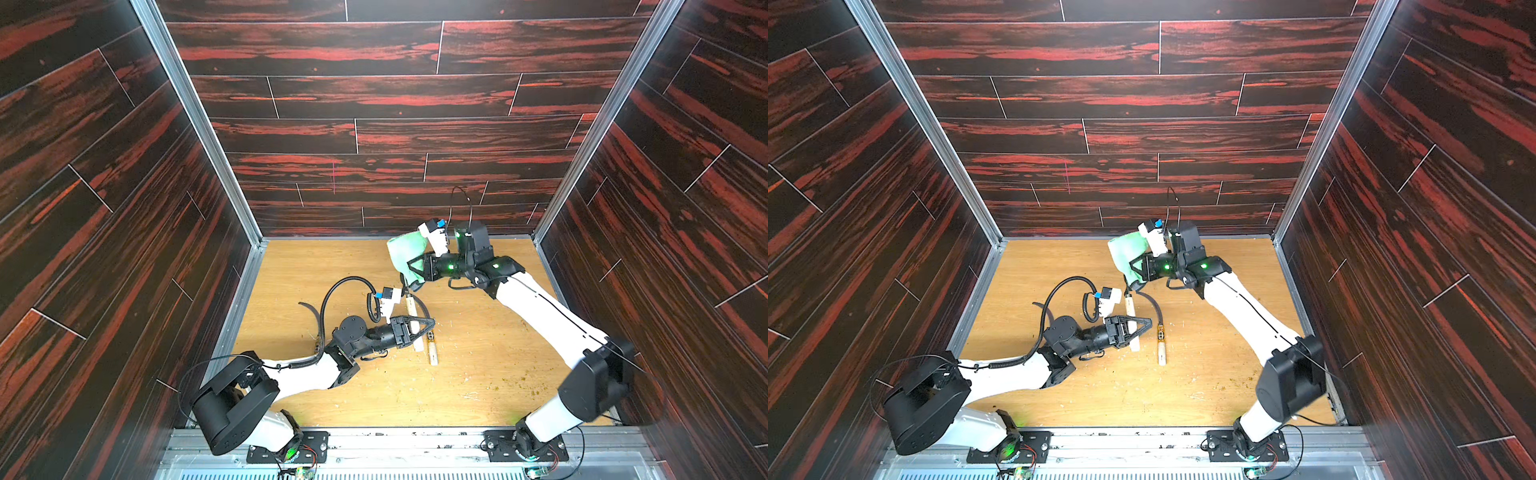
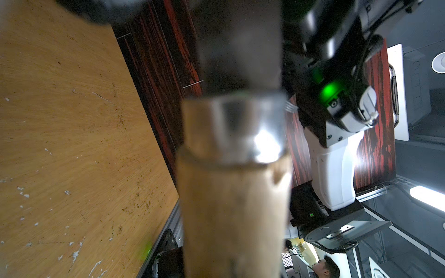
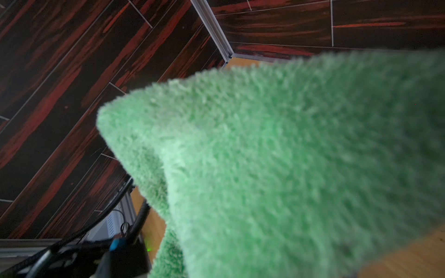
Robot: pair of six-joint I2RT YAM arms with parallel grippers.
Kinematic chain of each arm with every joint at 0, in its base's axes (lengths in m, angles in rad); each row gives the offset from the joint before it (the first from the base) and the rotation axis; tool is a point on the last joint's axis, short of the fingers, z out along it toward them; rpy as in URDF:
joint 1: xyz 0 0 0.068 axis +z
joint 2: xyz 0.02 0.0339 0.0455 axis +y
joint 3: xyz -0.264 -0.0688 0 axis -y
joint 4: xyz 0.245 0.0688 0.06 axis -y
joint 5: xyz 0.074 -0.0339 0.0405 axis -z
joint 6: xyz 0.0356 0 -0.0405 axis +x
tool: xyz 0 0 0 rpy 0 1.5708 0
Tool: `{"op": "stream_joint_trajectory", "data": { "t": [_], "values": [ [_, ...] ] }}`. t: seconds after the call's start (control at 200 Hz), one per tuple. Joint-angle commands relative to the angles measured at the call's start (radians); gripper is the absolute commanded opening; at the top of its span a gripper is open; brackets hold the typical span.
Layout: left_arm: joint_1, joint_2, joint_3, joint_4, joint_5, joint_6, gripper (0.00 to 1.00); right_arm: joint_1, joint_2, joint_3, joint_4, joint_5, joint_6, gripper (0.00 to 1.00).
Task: Wipe small sickles with rags
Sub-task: Wipe the small sickle.
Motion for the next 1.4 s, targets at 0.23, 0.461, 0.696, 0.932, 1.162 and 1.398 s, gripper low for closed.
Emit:
{"op": "stream_joint_trajectory", "data": {
  "t": [0.23, 0.461, 0.696, 0.932, 1.162, 1.398],
  "values": [
    [-0.024, -0.057, 0.032, 0.029, 0.056, 0.055, 0.00, -0.060, 0.163, 0.121, 0.004, -0.042, 0.004, 0.01],
    [-0.024, -0.126, 0.025, -0.061, 0.047, 0.109, 0.00, -0.071, 0.241, 0.113, 0.028, -0.083, 0.050, 0.01],
    [-0.023, -0.219, 0.025, -0.221, 0.023, 0.197, 0.00, -0.076, 0.233, 0.051, 0.007, -0.097, 0.068, 0.01],
    [-0.018, -0.296, -0.005, -0.364, -0.060, 0.282, 0.00, -0.081, 0.070, -0.082, 0.034, -0.124, 0.071, 0.00],
    [-0.004, -0.307, -0.043, -0.336, -0.071, 0.268, 0.00, -0.081, -0.128, -0.126, -0.053, -0.053, 0.041, 0.01],
    [0.004, -0.252, -0.027, -0.247, -0.034, 0.221, 0.00, -0.067, -0.278, -0.141, -0.116, -0.156, -0.038, 0.02]
  ]
}}
